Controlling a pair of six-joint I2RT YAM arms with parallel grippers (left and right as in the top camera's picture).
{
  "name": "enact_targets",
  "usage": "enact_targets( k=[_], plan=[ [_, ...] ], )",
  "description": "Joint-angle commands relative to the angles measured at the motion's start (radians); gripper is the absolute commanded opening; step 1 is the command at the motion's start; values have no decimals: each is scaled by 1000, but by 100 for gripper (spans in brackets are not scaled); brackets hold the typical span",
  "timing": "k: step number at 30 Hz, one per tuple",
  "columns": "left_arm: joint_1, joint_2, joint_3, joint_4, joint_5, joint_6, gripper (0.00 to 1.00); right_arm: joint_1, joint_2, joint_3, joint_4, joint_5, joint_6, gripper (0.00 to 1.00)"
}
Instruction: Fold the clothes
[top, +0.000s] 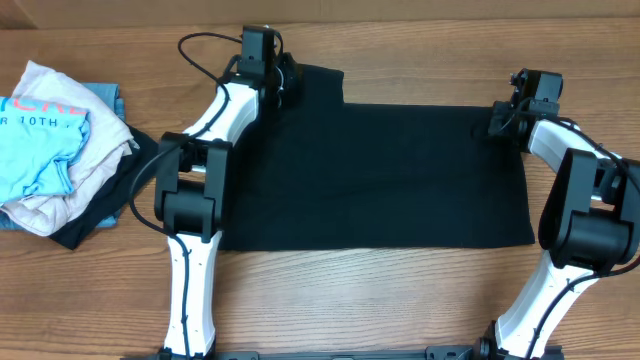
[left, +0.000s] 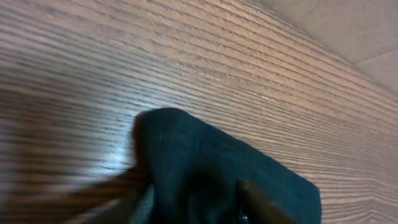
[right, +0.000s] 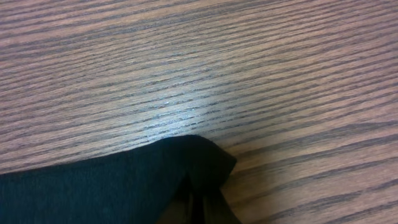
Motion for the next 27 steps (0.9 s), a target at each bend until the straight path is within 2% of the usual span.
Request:
enact_targets(
  k=[1,8,18,23,27],
  plan=[
    [-2,20,17,-2,-21,2,22,0,21,6,-8,16,-3,4],
    [25,20,20,-2,-21,34,4,0,21,6,4,13,-3,4],
    [41,20,51,-10,61,229,4,1,19,6,14,-45,3,4],
    [41,20,224,-221,99,344,4,0,-30,7,-14,-145,20,4],
    [41,20,365,-451,99,417,4,0,-109,7,-62,-183,56,4]
  ],
)
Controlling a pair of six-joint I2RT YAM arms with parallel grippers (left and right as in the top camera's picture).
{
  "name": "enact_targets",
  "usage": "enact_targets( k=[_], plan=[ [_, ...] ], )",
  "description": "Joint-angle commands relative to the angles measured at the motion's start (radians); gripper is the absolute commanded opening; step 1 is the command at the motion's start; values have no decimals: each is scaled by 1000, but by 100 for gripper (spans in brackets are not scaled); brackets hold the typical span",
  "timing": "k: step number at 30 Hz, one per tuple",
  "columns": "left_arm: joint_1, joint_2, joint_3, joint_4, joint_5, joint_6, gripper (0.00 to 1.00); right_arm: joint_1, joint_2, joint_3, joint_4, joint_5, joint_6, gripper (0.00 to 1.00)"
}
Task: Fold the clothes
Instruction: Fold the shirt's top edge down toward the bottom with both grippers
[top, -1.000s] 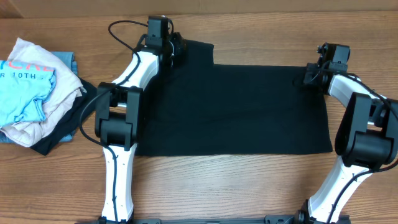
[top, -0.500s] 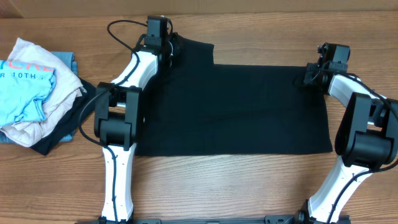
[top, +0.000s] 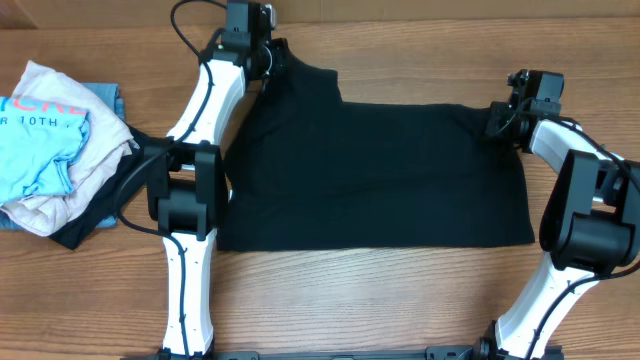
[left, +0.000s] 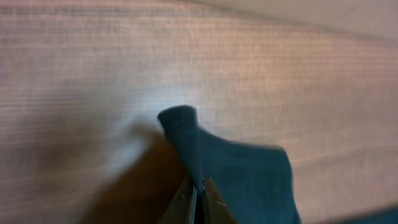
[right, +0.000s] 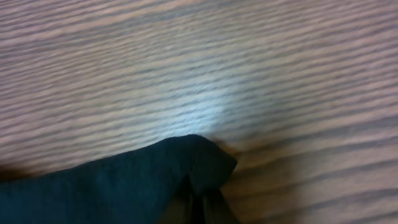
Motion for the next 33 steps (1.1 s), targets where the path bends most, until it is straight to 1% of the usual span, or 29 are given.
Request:
enact_targets(
  k=[1,9,12,15,17,21,25,28,29,30,33],
  plan=[
    [1,10,107,-119,18,90,4,3,-107,7,-32,-64,26,4],
    [1,9,262,-471,18,113,4,2,-240,7,-177,-68,26,4],
    [1,9,320,-628,-46,85,4,-6,-278,7,-240,-69,26,4],
    [1,9,368,-767,-117,82,4,-32,-307,7,-315,-69,26,4],
    [1,9,376,-836,-129,82,4,-50,-325,7,-369,-69,26,4],
    [1,8,379,-924,-128,74,4,-77,-378,7,-431,-70,56,4],
    [1,-14,381,-1009,-130,69,4,-77,-415,7,-504,-70,56,4],
    [-1,-39,380,-1070,-171,52,4,-77,-415,7,-575,-71,63,4],
    [-3,-50,380,-1098,-206,47,4,-77,-415,7,-593,-70,64,4],
    [-3,-61,380,-1103,-229,51,4,-77,-415,7,-618,-69,64,4],
    [-3,-117,379,-1103,-216,52,4,-77,-417,7,-673,-65,80,4]
  ],
)
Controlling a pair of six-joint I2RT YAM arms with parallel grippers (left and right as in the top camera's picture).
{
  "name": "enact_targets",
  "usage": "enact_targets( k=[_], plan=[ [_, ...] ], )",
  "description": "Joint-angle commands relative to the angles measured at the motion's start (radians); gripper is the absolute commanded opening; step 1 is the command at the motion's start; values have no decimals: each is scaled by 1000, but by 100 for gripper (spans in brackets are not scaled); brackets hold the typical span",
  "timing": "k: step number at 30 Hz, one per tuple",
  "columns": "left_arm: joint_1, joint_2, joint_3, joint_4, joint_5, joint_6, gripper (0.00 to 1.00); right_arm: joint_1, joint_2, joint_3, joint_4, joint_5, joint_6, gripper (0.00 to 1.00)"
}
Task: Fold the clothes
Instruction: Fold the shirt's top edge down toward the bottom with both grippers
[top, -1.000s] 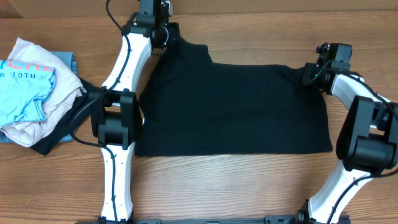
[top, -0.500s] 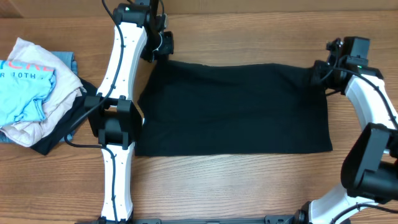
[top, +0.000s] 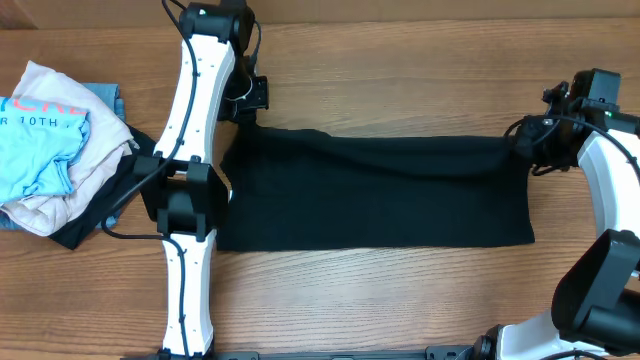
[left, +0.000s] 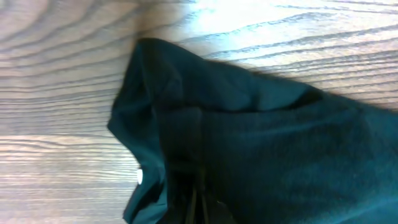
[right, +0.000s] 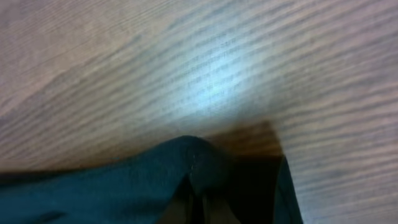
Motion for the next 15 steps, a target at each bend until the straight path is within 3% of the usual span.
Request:
enact_targets(
  k=[1,5,15],
  plan=[
    [-4,-121,24,-4,-27,-13,4,-3,-29,8,-48,5,26,4],
    [-8,-176,-18,-4,-9,-13,4,-3,-31,8,-126,5,53,4],
    [-9,-223,-516,-4,75,-13,4,-3,-31,8,-321,93,183,4]
  ],
)
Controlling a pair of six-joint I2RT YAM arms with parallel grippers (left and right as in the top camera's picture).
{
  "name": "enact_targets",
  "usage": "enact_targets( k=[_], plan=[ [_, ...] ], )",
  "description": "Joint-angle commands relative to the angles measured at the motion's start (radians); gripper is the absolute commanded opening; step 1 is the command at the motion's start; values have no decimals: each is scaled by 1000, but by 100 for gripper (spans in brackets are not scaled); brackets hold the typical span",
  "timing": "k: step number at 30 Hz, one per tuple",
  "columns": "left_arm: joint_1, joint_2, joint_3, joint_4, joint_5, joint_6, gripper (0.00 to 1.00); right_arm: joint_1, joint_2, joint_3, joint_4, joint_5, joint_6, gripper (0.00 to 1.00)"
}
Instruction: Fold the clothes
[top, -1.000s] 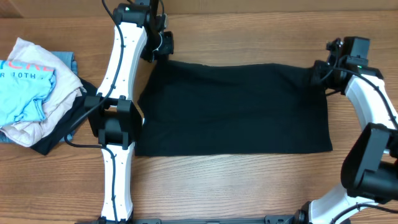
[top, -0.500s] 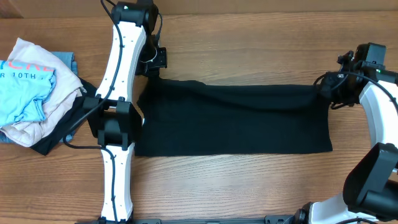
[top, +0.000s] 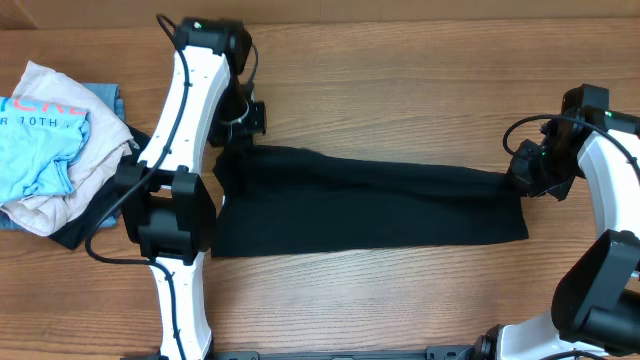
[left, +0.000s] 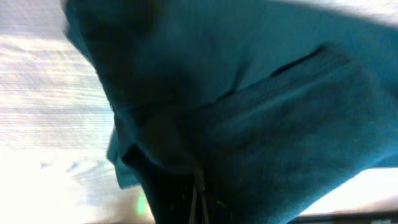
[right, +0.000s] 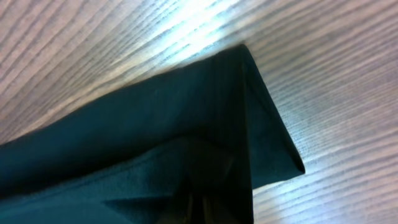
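A black garment (top: 365, 205) lies across the middle of the table, its far edge lifted and carried over its near half. My left gripper (top: 236, 140) is shut on its far left corner, which fills the left wrist view as dark cloth (left: 236, 106). At the right end my right gripper (top: 524, 172) is shut on the far right corner, seen as a folded flap (right: 205, 130) above the wood. The fingertips of both grippers are mostly buried in cloth.
A heap of other clothes (top: 55, 150), light blue, cream and dark, sits at the table's left edge beside my left arm. Bare wood table (top: 400, 70) stretches behind the garment and in front of it.
Both grippers have moved nearer the front edge with the garment's far corners. The lifted far edge now sits further over the near half, so the visible black band is narrower.
At first the garment lay flat, both grippers at its far corners, the left on a sleeve. Then both were shut on those corners. Later the corners were raised and brought forward, and now the far edge hangs over the near half.
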Motion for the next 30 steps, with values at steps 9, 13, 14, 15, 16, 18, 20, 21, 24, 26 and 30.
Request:
enact_targets(
  k=[9,13,14,15,16,18,20,21,24,26,30],
  plan=[
    [-3,-5,-293,-11,3,-2,4,-3,-23,6,-174,181,83,4],
    [-3,-5,-381,-11,-24,5,4,-3,-6,-8,-165,179,83,4],
    [-3,-5,-406,-10,-26,5,4,-3,-6,-22,-154,179,83,4],
    [-3,-5,-446,-7,-42,5,4,-3,-6,-44,-140,179,83,4],
    [-3,-5,-473,2,-54,5,4,-3,-6,-65,-126,175,84,4],
    [-3,-5,-522,37,-64,4,4,-3,-6,-104,-89,168,88,4],
    [-3,-5,-558,68,-64,4,4,-3,-6,-141,-51,168,91,4],
    [-3,-5,-575,82,-64,4,4,-3,-6,-158,-38,167,109,4],
    [-2,-5,-603,124,-64,3,4,-3,-6,-173,-16,156,127,4],
    [-2,-5,-606,134,-64,-5,4,-2,-6,-186,-2,156,129,4],
    [-2,-5,-606,141,-64,-8,4,-2,-6,-246,60,114,135,4]
  ],
)
